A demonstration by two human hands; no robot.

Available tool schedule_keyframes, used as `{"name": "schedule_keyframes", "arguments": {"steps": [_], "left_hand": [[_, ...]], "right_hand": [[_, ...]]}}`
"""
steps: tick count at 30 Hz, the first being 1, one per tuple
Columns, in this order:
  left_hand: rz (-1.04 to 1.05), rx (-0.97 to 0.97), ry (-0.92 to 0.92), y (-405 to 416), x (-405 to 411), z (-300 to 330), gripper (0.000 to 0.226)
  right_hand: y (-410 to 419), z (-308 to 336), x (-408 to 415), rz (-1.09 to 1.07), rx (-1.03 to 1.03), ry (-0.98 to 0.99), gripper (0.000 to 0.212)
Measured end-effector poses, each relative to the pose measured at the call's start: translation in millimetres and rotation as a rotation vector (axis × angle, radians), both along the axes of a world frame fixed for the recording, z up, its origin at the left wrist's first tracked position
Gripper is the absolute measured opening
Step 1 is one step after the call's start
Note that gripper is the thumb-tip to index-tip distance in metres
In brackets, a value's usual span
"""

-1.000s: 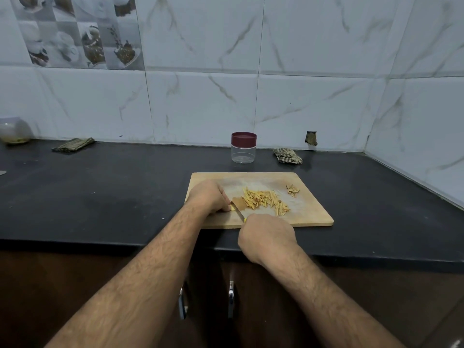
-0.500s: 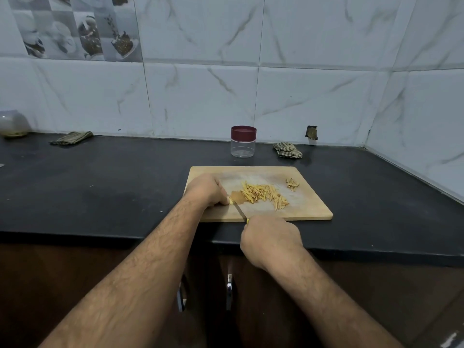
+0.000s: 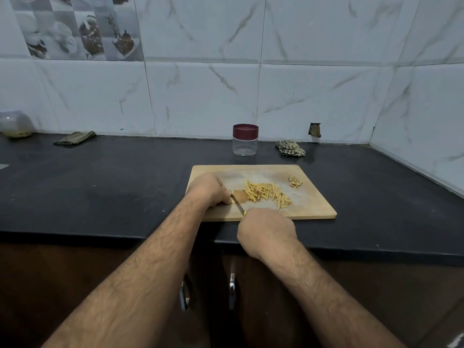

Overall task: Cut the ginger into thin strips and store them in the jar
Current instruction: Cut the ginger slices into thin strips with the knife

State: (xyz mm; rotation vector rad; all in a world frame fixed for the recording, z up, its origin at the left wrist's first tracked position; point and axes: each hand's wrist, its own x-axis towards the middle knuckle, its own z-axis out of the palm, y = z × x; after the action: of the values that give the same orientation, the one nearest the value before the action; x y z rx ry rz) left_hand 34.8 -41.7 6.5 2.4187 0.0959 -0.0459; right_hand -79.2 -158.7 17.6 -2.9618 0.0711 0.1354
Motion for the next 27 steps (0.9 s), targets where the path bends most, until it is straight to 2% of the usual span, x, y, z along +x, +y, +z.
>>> {"name": "schedule_keyframes", "arguments": {"steps": [10,27], "left_hand": [[-0.001,0.004,-0.002,0.1,0.4,-1.8,0.006],[0.031,0.005,-0.047,2.0,-1.6,-4.5,0.006]], "right_hand": [[7.0,3.3,-1.9,0.022,-0.063,0.012,0.025],[-2.5,-3.9,-6.7,0.016,0.016,-0.062,0.024]]}}
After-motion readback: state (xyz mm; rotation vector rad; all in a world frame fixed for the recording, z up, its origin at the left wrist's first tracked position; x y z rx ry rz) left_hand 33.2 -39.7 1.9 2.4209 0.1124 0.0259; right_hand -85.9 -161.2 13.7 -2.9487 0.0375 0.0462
